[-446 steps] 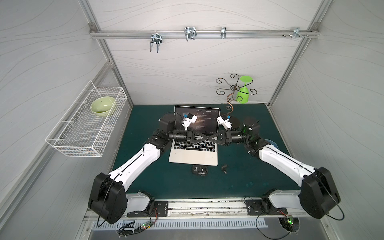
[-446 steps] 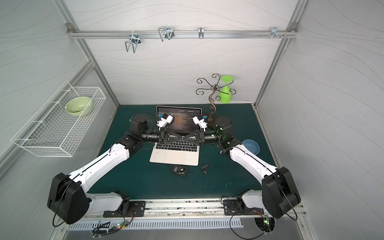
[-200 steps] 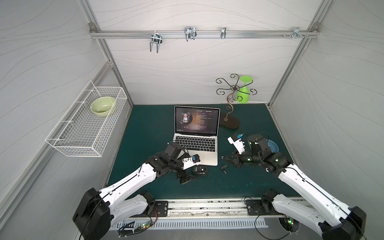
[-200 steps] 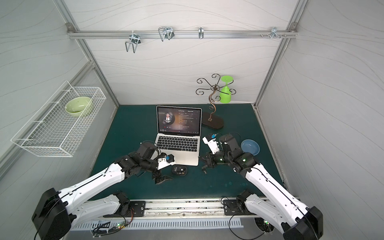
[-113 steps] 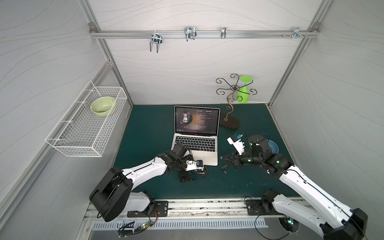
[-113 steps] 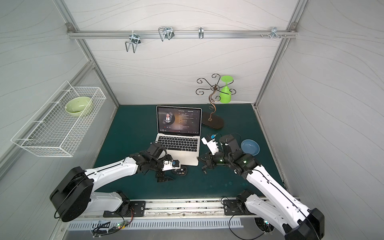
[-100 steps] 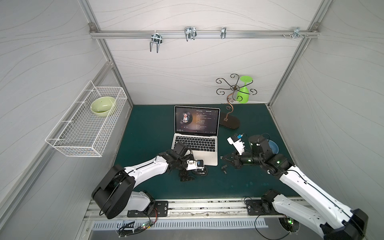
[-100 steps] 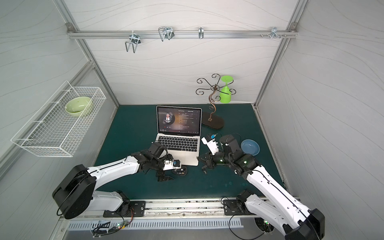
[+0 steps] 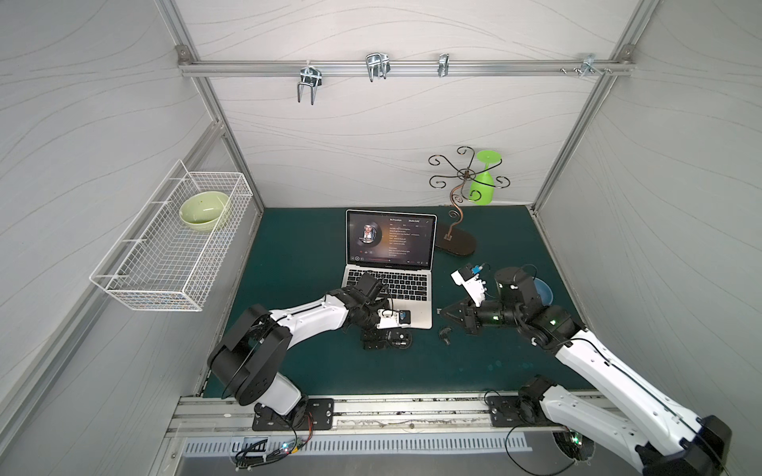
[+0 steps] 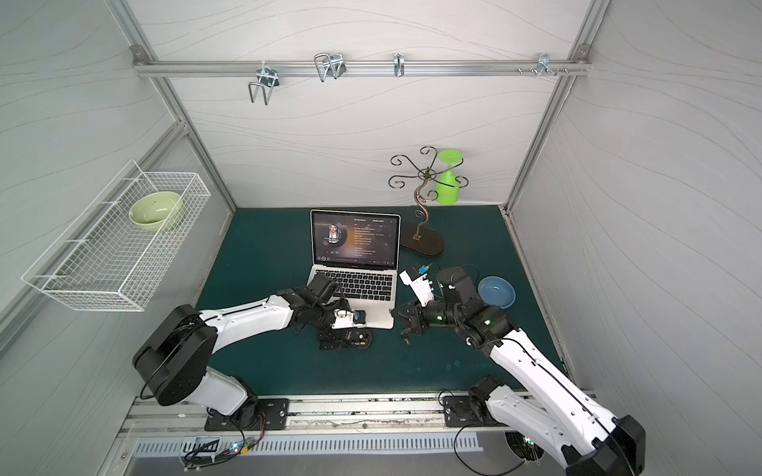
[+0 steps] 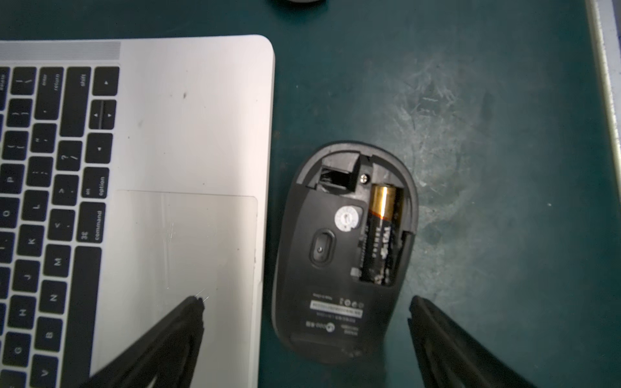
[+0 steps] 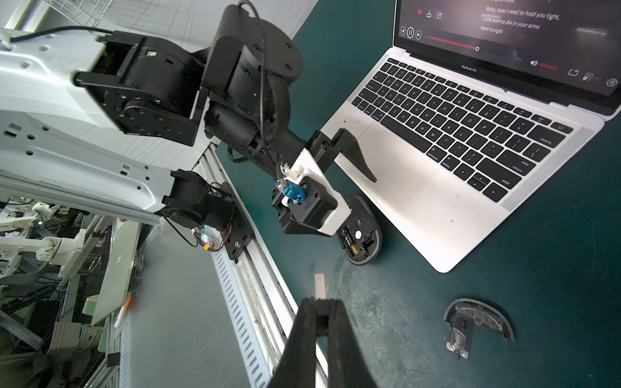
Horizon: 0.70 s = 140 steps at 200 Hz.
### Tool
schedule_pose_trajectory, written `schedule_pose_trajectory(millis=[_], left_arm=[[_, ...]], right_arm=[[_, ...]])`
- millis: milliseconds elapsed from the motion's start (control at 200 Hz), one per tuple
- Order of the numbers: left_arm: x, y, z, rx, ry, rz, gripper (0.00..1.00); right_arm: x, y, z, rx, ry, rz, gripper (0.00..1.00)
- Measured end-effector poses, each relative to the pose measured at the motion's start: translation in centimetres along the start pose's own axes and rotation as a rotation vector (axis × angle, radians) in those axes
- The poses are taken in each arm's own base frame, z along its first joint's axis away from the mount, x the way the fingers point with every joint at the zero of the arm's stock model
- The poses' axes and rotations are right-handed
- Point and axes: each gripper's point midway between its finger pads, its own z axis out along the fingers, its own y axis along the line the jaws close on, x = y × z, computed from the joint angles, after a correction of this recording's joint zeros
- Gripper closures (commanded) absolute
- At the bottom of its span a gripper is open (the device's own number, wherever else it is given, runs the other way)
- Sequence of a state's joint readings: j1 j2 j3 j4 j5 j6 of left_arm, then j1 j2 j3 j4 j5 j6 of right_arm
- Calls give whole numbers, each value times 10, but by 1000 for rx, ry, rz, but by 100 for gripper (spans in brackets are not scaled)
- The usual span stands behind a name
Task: Remove the wireless mouse receiver from the laptop
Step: Adjust the mouse at the center of the board.
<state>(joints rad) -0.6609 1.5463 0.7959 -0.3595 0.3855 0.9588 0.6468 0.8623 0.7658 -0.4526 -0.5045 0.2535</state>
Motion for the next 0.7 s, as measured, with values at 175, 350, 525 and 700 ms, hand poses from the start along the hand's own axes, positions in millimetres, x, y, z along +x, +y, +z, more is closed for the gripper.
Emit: schedule_pose_trajectory(millis=[175,350,525,700], left_arm=[[-1,-11,7,39,43,35,8],[4,-23,11,79,88,39,17],[8,-23,16,94,135,17,37],[-6,-12,13,67,114,-37,43]], right_arm=[[-3,2,-5,6,-22,-13,100],[-5,2,-6,14,-33,-18,100],[-5,0,-6,22,-36,-17,100],[-9,-1,-11,45,-58,-23,100]])
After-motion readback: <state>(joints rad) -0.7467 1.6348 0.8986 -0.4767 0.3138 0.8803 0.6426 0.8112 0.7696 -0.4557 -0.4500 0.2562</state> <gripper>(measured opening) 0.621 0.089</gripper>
